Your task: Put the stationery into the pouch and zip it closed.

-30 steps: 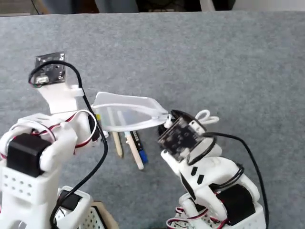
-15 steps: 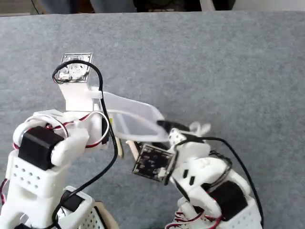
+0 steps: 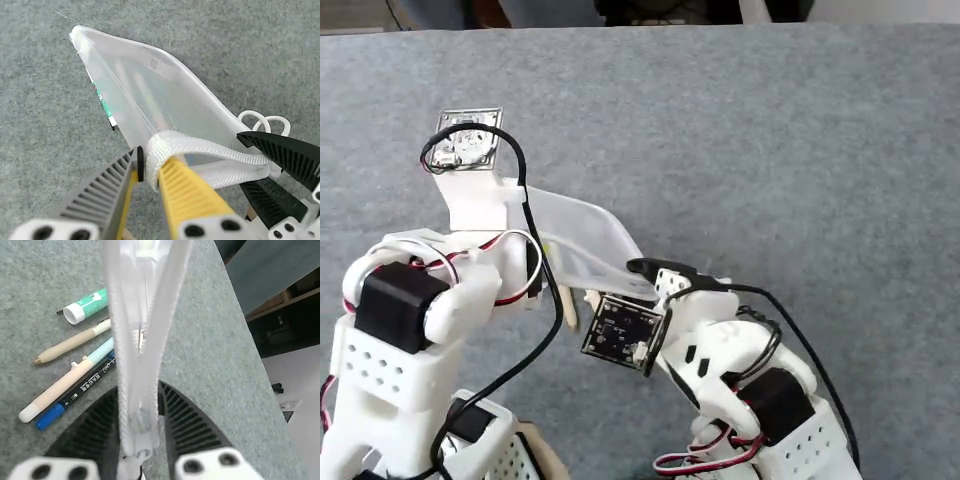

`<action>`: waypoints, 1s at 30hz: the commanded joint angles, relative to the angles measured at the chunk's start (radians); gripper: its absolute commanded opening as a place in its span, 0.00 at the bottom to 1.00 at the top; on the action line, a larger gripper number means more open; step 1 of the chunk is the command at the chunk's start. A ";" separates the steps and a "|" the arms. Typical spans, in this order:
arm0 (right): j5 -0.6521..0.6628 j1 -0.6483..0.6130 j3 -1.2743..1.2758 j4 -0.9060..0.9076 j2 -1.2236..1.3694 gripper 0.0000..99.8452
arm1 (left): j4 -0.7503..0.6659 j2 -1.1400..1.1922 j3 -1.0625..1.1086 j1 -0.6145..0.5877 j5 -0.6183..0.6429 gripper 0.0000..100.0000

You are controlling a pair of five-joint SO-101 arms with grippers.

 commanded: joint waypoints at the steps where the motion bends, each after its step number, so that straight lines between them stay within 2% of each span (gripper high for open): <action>1: -0.025 -0.021 -0.033 -0.017 -0.001 0.01 | 0.000 -0.008 -0.015 0.004 -0.006 0.03; 4: -0.086 -0.021 -0.088 -0.015 0.001 0.01 | 0.000 -0.008 -0.015 -0.002 -0.006 0.03; 10: -0.101 -0.025 -0.179 0.078 0.008 0.01 | 0.000 -0.035 0.041 -0.010 -0.006 0.03; 16: -0.341 -0.025 -0.292 0.184 0.013 0.01 | -0.002 -0.138 0.101 -0.114 0.000 0.03; 25: -0.594 -0.026 -0.604 0.344 0.219 0.01 | 0.003 -0.152 -0.001 -0.128 0.031 0.03; 27: -0.631 -0.028 -0.679 0.374 0.275 0.01 | 0.003 -0.152 -0.015 -0.125 0.031 0.05; 30: -0.672 -0.028 -0.751 0.400 0.344 0.01 | 0.003 -0.152 -0.042 -0.119 0.061 0.16</action>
